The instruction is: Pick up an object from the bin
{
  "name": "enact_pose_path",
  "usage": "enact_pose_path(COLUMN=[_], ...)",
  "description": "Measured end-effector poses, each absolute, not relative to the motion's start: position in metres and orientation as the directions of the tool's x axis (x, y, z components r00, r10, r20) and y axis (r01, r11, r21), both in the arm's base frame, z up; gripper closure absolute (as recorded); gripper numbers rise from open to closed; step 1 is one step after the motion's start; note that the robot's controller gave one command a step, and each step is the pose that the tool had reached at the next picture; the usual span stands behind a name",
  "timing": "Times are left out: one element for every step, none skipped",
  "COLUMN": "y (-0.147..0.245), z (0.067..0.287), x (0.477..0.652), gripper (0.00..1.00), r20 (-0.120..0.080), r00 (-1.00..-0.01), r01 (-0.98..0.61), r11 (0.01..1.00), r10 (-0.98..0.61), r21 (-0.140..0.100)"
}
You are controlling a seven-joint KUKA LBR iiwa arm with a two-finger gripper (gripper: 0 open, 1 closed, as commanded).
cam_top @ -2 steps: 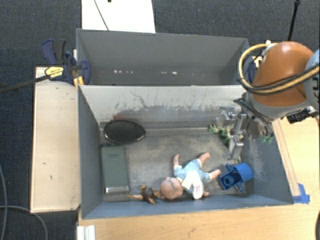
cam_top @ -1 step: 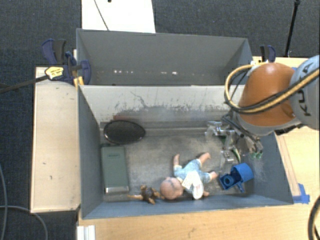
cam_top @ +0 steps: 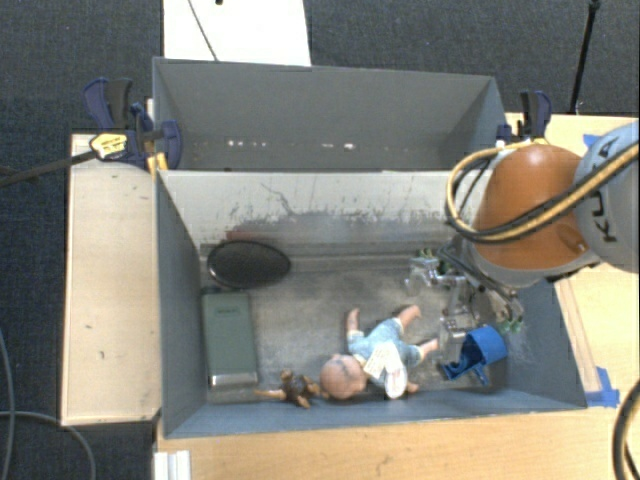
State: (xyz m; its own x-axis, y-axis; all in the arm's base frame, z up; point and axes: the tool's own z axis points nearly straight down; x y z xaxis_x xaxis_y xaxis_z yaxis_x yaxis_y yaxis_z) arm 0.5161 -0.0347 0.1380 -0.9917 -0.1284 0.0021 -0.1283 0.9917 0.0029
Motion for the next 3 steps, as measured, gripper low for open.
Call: enact_pose_path(y=[-0.007, 0.025, 0.028], z=[0.11, 0.083, 0.073], x=[0.522, 0.5, 0.493], gripper=[0.0, 0.0, 1.0], r20=[-0.006, -0.007, -0.002], r00=[-0.983, -0.942, -0.84], r01=[-0.184, -0.336, -0.542], r11=[0.983, 0.942, 0.84], r10=[-0.184, -0.336, -0.542], r21=[-0.004, 0.002, -0.005])
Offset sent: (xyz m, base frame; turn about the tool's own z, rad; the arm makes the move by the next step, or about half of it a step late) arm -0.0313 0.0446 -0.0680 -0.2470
